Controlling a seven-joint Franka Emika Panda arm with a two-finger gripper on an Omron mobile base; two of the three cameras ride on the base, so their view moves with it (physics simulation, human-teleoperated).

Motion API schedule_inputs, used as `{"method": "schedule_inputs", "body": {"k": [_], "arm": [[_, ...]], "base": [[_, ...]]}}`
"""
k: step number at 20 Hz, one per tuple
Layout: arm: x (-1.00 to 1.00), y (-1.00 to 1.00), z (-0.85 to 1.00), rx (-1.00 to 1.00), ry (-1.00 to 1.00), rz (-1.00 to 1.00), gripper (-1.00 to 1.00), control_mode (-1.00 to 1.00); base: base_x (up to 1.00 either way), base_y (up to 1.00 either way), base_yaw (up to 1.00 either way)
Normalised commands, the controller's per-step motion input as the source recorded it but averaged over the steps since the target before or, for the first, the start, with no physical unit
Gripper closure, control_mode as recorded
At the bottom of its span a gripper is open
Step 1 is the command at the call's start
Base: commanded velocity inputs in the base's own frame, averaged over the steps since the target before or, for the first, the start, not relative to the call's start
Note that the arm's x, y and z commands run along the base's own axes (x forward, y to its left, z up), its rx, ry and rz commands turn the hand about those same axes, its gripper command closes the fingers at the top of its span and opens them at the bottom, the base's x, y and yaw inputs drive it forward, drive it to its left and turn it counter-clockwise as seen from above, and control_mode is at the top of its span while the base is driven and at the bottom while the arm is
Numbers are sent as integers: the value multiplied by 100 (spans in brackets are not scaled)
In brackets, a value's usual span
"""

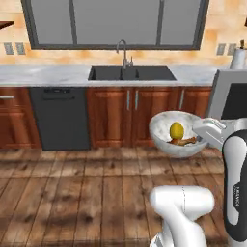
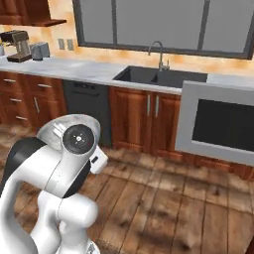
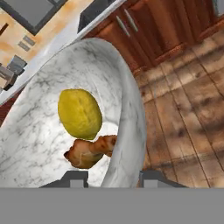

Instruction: The microwave is finished heating the chicken drumstick and lemon. Take the bowl containing the food and place it on the dining counter.

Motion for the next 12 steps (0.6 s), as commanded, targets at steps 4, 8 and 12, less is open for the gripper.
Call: {"method": "schedule_inputs", "body": {"k": [4,8,12], "arm": [[0,0,0,0,0,0,100,100],[0,0,0,0,0,0,100,100],[0,0,0,0,0,0,100,100]], "base": [[0,9,100],[12,31,85],[42,39,75]]}}
